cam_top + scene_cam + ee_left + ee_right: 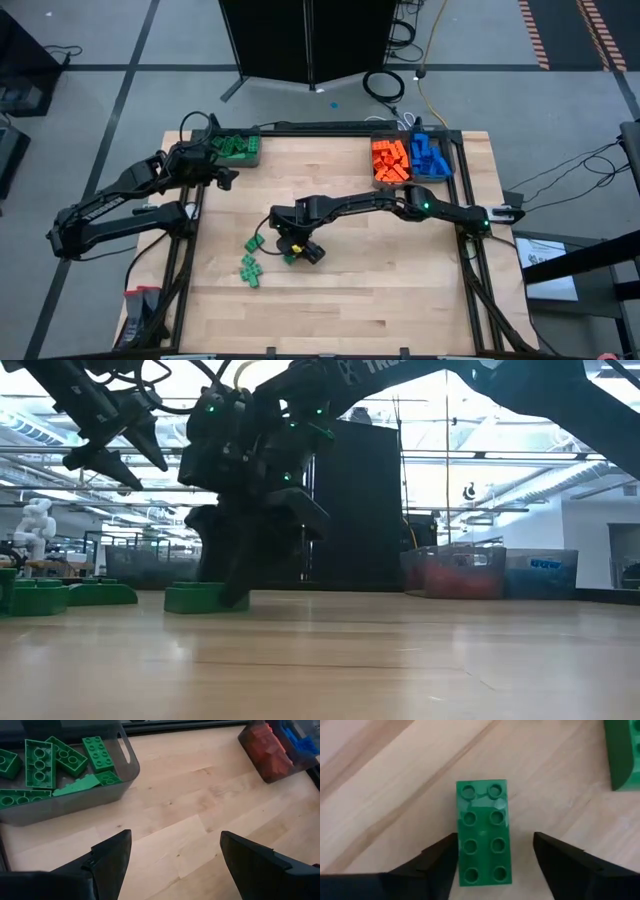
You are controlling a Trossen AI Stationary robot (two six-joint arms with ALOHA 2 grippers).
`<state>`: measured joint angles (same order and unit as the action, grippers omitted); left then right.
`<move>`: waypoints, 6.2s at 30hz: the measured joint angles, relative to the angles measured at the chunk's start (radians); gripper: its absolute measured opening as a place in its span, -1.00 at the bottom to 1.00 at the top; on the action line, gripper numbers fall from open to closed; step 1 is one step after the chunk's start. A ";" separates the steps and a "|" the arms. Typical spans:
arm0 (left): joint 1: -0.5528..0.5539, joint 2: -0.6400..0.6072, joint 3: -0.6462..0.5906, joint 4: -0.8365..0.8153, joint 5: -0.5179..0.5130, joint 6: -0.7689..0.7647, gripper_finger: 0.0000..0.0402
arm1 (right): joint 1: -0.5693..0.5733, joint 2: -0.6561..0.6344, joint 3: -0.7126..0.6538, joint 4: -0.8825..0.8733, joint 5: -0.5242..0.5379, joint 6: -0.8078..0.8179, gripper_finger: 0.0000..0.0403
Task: Sort blocks
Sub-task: Put the green game piece into the left black bin
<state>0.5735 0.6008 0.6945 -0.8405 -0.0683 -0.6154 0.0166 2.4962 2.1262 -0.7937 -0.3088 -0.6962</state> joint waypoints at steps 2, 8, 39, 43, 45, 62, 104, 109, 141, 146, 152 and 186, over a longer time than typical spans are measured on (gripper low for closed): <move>0.000 0.000 0.000 0.003 0.000 -0.007 0.53 | 0.000 0.000 0.000 -0.004 0.002 0.000 0.04; 0.000 0.000 0.000 0.005 0.000 -0.008 0.53 | 0.000 -0.003 0.002 -0.037 0.002 0.010 -0.42; -0.088 0.094 0.000 0.677 0.151 -0.165 0.53 | -0.260 -0.428 0.003 0.141 0.366 0.214 -0.42; -0.100 0.159 0.000 0.716 0.151 -0.157 0.53 | -0.260 -0.426 0.003 0.174 0.364 0.214 -0.42; -0.099 0.190 0.000 0.715 0.151 -0.157 0.53 | -0.259 -0.426 0.003 0.184 0.363 0.214 -0.42; -0.099 0.336 -0.001 0.859 0.220 -0.138 0.41 | -0.257 -0.413 0.003 0.172 0.359 0.180 -0.42; 0.059 0.371 0.001 0.434 -0.371 -0.127 -0.61 | -0.264 -0.412 0.003 0.028 0.491 0.195 0.64; 0.136 0.439 0.000 0.423 -0.363 -0.065 -0.61 | -0.264 -0.412 0.003 0.000 0.491 0.204 0.56; -0.382 0.509 -0.001 0.068 0.004 0.084 0.52 | -0.211 -0.503 0.002 -0.256 0.123 0.219 0.53; -0.565 0.509 -0.001 -0.029 -0.052 -0.042 0.52 | -0.211 -0.513 0.002 -0.283 0.122 0.238 0.53; -0.774 0.509 -0.001 -0.145 -0.138 -0.219 0.52 | -0.196 -0.513 0.002 -0.319 0.118 0.244 0.53; -1.380 0.508 0.000 -0.214 -0.143 -1.003 0.52 | -0.013 -0.002 -0.012 0.645 -0.010 0.402 0.53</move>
<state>-0.8066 1.1091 0.6941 -1.0546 -0.2115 -1.6180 0.0032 2.4943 2.1139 -0.1489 -0.3191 -0.2946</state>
